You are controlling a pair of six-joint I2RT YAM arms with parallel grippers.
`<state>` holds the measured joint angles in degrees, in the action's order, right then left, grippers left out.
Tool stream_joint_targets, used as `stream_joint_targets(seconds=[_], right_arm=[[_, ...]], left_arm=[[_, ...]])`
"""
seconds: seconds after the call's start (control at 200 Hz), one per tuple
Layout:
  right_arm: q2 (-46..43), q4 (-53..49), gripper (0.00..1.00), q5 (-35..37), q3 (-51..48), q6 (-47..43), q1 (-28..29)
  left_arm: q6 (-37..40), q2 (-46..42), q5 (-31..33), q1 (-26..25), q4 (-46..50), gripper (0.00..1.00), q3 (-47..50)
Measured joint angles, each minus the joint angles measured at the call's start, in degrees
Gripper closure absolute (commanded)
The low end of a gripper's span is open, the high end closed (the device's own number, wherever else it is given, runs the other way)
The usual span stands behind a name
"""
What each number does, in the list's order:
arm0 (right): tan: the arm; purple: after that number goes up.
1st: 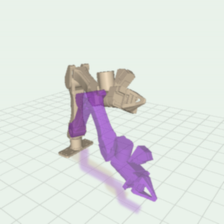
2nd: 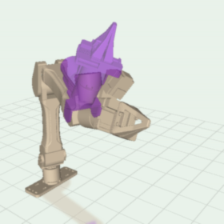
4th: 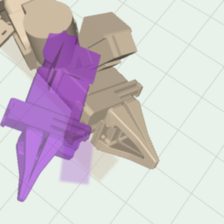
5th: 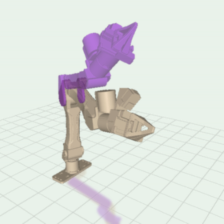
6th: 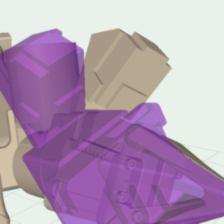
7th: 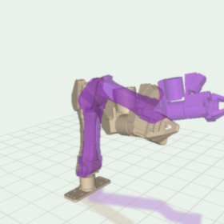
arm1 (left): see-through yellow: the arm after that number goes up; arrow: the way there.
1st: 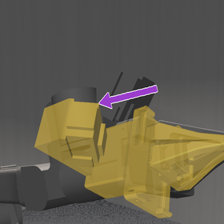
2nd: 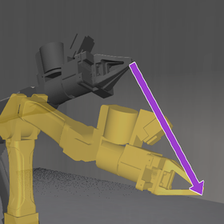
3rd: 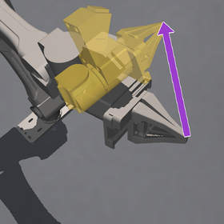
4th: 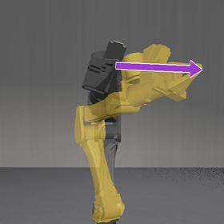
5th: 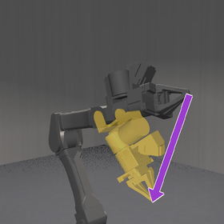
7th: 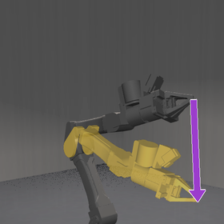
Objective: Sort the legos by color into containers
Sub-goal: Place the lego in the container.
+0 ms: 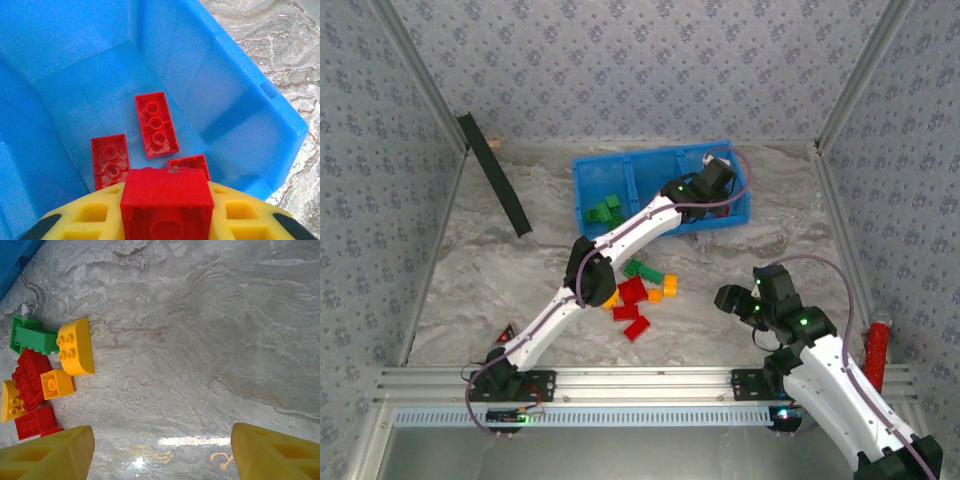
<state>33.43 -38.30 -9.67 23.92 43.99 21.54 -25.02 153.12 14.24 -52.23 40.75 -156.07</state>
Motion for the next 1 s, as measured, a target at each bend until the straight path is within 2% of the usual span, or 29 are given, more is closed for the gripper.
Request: stream_joint_targets(seconds=[0.125,0.265,0.445,0.61,0.785,1.0], right_arm=[[0.61,0.0,0.26,0.0,0.0,-0.02,0.0],[0.85,0.0,0.26,0.07,0.0,-0.07,0.0],[0.85,-0.04,0.26,0.46,0.02,-0.5,0.0],[0.85,-0.02,0.26,0.46,0.02,-0.52,0.0],[0.85,-0.02,0.26,0.46,0.02,-0.76,0.13],[0.85,-0.02,0.26,0.44,0.02,-0.94,0.33]], left_arm=[[0.22,-1.03,0.15,-0.07,-0.46,0.73,3.45],[-0.74,-1.79,0.59,-0.17,1.14,0.74,11.87],[-0.96,-7.23,0.7,0.11,-0.72,0.74,20.94],[-1.01,-8.52,1.62,0.11,-1.09,0.74,23.28],[-1.2,-8.9,1.66,0.11,-2.49,0.64,24.3],[-1.53,-8.92,1.18,0.11,-2.43,0.44,24.28]])
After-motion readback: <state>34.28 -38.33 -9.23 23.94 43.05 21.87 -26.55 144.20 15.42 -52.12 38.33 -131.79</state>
